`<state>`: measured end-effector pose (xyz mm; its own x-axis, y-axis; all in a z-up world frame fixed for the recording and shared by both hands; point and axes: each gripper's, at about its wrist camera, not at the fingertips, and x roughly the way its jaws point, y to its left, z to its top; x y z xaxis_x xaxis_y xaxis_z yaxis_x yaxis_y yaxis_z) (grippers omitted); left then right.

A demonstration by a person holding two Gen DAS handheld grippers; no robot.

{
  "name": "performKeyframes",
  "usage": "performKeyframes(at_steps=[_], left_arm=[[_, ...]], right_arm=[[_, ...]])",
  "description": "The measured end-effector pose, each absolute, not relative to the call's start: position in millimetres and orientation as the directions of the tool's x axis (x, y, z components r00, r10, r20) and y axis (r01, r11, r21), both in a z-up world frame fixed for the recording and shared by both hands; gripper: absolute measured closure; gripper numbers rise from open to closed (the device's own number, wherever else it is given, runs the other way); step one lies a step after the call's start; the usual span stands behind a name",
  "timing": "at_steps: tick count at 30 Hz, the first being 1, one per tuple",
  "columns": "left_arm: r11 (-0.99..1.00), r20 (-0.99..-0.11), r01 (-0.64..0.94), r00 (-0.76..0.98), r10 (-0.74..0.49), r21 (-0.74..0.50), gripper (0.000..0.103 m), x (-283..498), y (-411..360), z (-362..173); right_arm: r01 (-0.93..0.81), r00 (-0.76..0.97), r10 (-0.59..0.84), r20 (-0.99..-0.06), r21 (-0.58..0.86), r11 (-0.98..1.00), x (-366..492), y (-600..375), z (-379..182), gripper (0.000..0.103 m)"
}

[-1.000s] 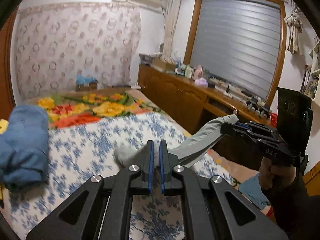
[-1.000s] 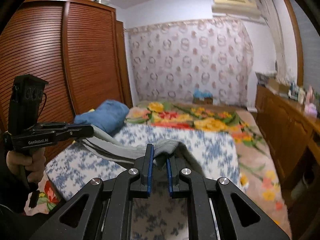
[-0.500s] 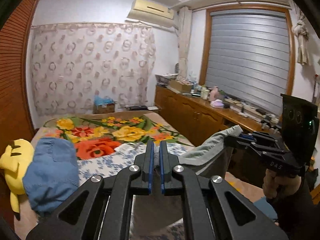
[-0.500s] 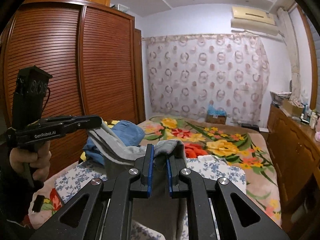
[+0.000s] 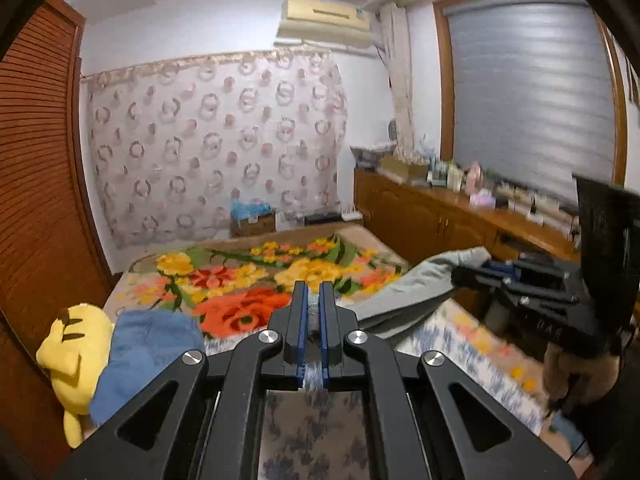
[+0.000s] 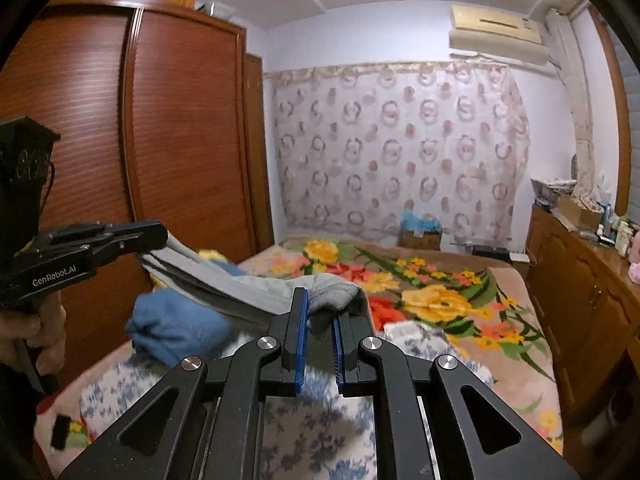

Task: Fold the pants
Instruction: 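Carry the held end with both grippers over onto the waistband end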

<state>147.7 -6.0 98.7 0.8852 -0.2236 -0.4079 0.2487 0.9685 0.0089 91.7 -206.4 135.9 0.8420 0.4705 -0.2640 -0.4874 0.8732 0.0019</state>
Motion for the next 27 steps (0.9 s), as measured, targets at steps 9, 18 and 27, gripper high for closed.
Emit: performKeyframes(at_steps=[9,18,27], left_arm=[[0.962,-0.601,0.266,0.760,-0.247,-0.058,0.097,133,2,-10],[0.951,-0.613,0.302,0.740,-0.275,-0.062,0.097,92,-9,-27],[0.950,-0.627,0.304,0.728,-0.277,-0.067,0.097,76,-5,-38]], right_arm=[[-0.545,0.724,0.504,-0.471,0.058,0.837,92,-194,33,0.092],[-0.572,0.661,0.545,-0.516,0.124,0.811,87,-196,13,0.092],[-0.596,0.642,0.569,-0.514,0.133,0.792,55,-198,0,0.092]])
